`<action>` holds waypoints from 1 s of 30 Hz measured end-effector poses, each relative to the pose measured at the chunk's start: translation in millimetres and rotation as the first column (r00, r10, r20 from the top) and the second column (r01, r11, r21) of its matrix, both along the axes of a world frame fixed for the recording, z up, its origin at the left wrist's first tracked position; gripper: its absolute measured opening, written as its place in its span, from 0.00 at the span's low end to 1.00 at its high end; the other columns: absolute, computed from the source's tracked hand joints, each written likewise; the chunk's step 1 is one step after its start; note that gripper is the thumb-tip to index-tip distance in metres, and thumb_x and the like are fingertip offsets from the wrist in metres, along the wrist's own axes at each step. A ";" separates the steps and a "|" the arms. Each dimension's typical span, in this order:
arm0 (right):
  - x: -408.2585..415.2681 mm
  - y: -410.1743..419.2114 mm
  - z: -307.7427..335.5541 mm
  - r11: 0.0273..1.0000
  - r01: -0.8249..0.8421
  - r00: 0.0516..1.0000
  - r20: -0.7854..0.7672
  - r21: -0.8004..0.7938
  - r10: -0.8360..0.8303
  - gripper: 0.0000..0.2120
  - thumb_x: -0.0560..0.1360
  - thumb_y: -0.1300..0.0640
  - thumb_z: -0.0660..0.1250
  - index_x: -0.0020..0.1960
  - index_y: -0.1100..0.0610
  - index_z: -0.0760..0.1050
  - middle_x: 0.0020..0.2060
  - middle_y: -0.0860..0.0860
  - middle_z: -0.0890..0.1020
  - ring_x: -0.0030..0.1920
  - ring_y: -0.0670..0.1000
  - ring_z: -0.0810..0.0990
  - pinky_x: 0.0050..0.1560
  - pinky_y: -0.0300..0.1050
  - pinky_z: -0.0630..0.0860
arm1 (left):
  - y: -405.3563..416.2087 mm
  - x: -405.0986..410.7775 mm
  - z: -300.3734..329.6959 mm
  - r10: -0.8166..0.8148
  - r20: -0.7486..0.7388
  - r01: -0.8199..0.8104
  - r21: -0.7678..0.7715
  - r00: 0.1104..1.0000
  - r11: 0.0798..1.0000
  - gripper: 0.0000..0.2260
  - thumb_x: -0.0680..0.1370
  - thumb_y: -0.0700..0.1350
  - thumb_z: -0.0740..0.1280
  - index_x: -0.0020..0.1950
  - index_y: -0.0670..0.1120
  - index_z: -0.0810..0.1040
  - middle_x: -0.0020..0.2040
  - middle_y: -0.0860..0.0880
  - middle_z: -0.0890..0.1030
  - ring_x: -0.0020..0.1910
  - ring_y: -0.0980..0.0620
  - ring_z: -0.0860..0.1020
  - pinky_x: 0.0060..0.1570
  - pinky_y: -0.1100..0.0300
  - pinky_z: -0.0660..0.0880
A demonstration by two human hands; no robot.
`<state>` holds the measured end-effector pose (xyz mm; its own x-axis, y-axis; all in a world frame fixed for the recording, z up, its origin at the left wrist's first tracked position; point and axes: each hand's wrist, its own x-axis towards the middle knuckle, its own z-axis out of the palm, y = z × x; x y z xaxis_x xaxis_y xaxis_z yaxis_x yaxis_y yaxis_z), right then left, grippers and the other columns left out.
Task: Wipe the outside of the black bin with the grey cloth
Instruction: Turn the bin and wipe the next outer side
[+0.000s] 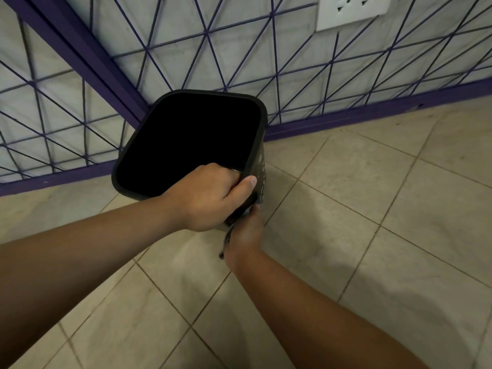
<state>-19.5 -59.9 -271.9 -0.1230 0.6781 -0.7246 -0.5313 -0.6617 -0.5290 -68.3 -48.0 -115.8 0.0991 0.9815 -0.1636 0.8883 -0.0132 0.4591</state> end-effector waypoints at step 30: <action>-3.2 -14.9 -7.7 0.996 -0.018 0.995 0.100 0.087 0.010 0.49 0.68 0.24 0.49 0.82 0.49 0.64 0.79 0.51 0.70 0.80 0.52 0.66 0.82 0.59 0.62 | -2.4 -0.2 1.0 0.015 -0.057 -0.011 0.057 0.998 0.998 0.24 0.81 0.59 0.54 0.30 0.47 0.69 0.24 0.51 0.69 0.24 0.53 0.71 0.29 0.53 0.68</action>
<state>-22.8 -74.8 -279.6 -0.0630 0.7382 -0.6717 -0.4640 -0.6175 -0.6351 -68.5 -50.4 -114.8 0.0782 0.9906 -0.1126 0.9136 -0.0260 0.4059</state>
